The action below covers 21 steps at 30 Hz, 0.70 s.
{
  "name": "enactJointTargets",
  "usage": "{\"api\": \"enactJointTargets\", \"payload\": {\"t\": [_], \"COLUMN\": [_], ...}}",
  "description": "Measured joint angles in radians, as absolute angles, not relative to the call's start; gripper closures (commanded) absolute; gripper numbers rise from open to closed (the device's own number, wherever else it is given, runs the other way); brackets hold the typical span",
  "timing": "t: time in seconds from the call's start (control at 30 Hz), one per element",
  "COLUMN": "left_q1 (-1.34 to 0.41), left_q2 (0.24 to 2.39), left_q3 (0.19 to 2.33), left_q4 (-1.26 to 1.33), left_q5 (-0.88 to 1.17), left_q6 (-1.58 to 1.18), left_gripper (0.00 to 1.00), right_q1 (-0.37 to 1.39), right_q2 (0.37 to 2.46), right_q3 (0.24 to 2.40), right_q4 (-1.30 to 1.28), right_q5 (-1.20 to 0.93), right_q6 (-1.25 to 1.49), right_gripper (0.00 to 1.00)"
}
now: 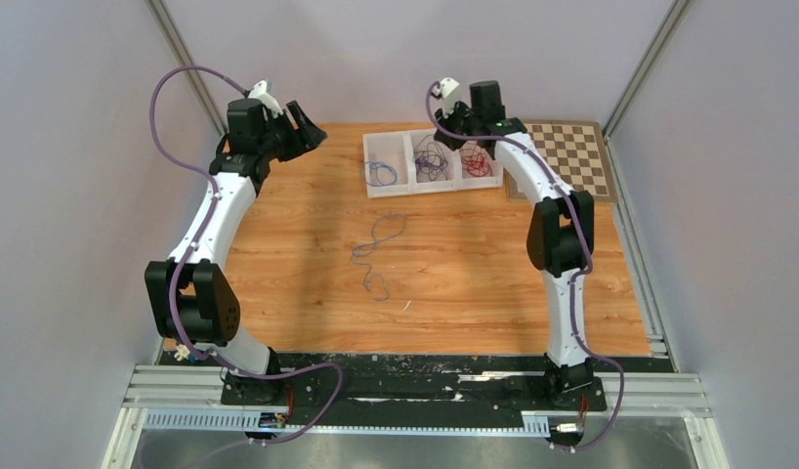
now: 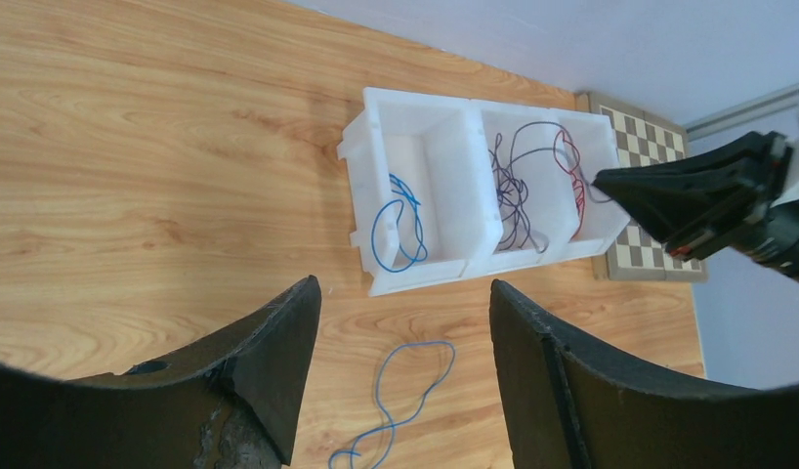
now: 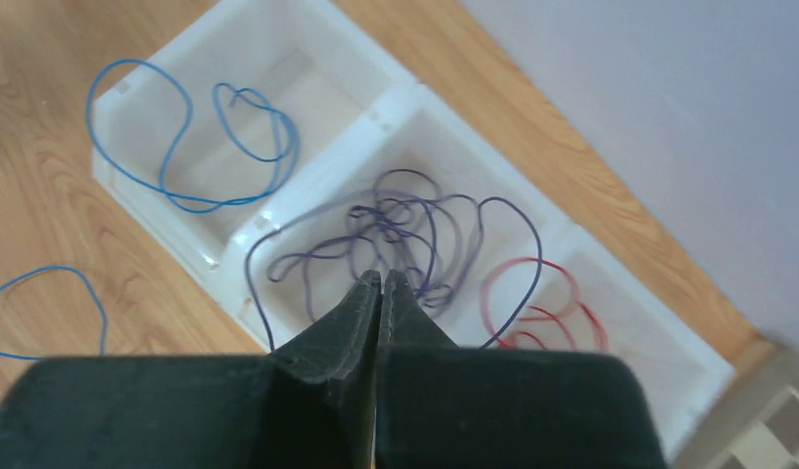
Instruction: Untangle the cables
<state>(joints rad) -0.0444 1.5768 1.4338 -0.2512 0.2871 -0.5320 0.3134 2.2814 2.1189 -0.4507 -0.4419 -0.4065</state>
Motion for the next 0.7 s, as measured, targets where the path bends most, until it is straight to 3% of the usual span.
{"api": "enactJointTargets", "payload": {"t": [0.23, 0.7], "left_q1": [-0.044, -0.044], "left_q2": [1.586, 1.607], "left_q3": [1.436, 1.451], "left_q4": [-0.250, -0.250], "left_q5": [0.298, 0.306], "left_q6": [-0.538, -0.538], "left_gripper": [0.29, 0.30], "right_q1": [0.238, 0.312], "right_q2": [2.254, 2.334], "right_q3": [2.119, 2.143], "right_q4": [-0.437, -0.436], "right_q5": [-0.443, -0.436], "right_q6": [-0.422, -0.423], "right_gripper": [1.00, 1.00]}}
